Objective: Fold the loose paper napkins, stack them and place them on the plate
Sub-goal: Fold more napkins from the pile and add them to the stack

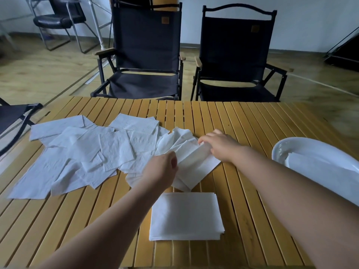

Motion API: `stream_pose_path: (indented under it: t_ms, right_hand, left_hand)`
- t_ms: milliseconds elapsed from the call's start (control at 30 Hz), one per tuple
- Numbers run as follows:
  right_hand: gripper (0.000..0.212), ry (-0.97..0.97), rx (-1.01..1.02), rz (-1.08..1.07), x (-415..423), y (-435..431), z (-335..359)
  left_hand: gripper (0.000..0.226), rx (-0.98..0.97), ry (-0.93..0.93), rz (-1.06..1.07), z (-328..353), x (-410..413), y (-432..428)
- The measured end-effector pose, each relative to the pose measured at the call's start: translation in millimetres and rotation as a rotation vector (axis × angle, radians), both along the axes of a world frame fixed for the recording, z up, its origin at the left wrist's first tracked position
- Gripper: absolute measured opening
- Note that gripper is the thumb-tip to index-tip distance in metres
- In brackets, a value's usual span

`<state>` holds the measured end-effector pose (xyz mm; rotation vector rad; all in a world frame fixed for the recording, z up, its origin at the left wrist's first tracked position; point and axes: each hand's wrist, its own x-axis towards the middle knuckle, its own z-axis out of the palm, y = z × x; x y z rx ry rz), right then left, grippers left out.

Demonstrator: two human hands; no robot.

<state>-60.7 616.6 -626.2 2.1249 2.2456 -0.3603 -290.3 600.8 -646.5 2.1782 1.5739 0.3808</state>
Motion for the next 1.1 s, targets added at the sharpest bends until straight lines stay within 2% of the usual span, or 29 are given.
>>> stream_pose_path:
  t_ms: [100, 167, 500, 700, 933, 1100]
  right_hand:
    - [0.027, -0.02, 0.084, 0.02, 4, -7, 7]
    - [0.018, 0.018, 0.147, 0.012, 6, -13, 12]
    - [0.018, 0.3, 0.249, -0.081, 1, -56, 31]
    - [0.018, 0.459, 0.386, -0.138, -21, -83, 37]
    - [0.016, 0.541, 0.539, -0.144, -46, -102, 32]
    - [0.008, 0.78, 0.551, -0.266, -59, -117, 34]
  left_hand:
    - [0.005, -0.022, -0.11, -0.009, 4, -8, -1]
    - [0.008, -0.028, -0.198, 0.012, 7, -15, 1]
    - [0.012, -0.102, -0.404, 0.1, 33, -35, -4]
    - [0.013, -0.098, -0.426, 0.162, 40, -47, -13]
    - [0.014, -0.109, -0.453, 0.204, 51, -60, -25]
    - [0.016, -0.163, -0.54, 0.251, 56, -71, -34]
